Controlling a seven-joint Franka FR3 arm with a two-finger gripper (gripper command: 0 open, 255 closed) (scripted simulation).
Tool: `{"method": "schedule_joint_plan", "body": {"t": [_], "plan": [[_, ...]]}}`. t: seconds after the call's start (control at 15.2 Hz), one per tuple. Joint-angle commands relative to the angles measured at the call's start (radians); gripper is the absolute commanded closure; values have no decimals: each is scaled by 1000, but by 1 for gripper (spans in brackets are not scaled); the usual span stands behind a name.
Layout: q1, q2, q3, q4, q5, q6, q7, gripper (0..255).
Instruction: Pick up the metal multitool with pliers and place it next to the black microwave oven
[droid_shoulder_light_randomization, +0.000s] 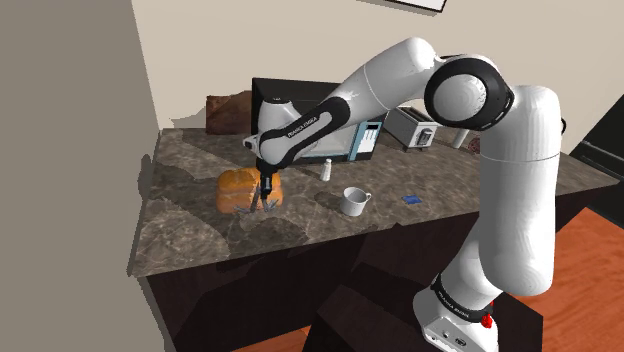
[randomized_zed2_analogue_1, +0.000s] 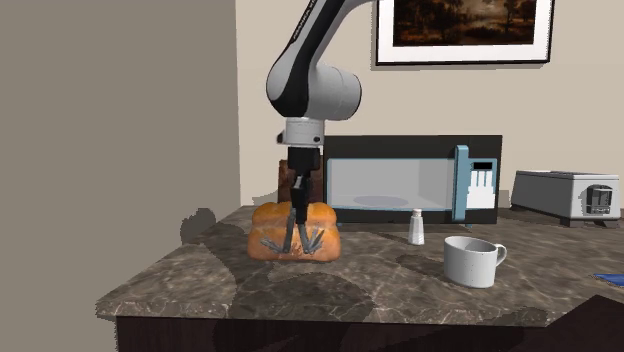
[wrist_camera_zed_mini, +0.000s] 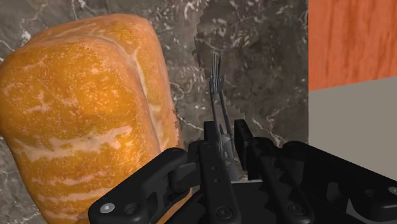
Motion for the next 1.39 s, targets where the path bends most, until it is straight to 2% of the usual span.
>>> {"method": "schedule_joint_plan", "body": {"t": [0.0, 1.32], "plan": [[1, -20, 1, 1, 0, -22, 2, 255], [-1, -174, 2, 67, 2, -241, 4, 255]]}}
